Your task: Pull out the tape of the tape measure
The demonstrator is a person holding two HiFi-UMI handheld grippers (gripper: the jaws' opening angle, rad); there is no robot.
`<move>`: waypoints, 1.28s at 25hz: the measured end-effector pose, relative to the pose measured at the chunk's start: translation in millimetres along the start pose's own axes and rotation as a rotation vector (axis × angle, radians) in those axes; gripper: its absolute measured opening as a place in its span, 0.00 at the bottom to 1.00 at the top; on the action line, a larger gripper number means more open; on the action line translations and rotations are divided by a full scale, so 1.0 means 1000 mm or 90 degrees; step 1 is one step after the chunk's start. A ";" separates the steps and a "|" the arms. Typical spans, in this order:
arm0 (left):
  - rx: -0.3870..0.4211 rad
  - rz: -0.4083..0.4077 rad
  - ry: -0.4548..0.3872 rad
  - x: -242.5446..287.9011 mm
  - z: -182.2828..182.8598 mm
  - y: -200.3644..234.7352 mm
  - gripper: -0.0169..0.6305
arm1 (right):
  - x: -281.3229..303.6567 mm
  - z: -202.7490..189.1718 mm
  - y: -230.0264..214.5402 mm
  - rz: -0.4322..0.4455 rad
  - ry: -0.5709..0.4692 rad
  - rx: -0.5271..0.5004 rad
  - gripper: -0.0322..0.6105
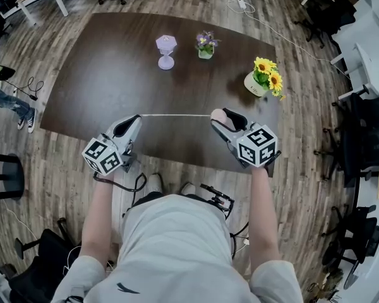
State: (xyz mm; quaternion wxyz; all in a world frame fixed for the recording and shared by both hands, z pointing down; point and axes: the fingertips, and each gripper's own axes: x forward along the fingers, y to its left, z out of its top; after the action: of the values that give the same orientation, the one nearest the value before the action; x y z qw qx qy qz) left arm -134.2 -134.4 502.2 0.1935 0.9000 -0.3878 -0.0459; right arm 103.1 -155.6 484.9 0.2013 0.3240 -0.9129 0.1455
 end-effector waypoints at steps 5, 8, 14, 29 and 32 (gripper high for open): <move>-0.018 0.009 -0.006 0.000 -0.004 0.003 0.04 | 0.002 -0.004 0.001 0.001 0.004 0.001 0.39; -0.026 0.009 -0.007 0.000 -0.005 0.005 0.04 | 0.003 -0.005 0.001 0.003 0.006 0.003 0.39; -0.033 0.015 -0.008 -0.001 -0.008 0.009 0.04 | 0.005 -0.009 -0.001 -0.001 0.011 0.007 0.39; -0.035 0.037 0.005 -0.002 -0.017 0.018 0.04 | 0.005 -0.022 -0.009 -0.015 0.018 0.026 0.39; -0.025 0.041 0.020 -0.001 -0.023 0.020 0.04 | 0.008 -0.029 -0.011 -0.018 0.021 0.035 0.39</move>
State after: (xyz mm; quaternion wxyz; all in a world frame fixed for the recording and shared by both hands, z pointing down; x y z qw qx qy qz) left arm -143.5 -139.3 531.1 0.2185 0.8838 -0.4124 -0.0329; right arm 112.3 -157.2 515.4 0.2096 0.3399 -0.9003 0.1730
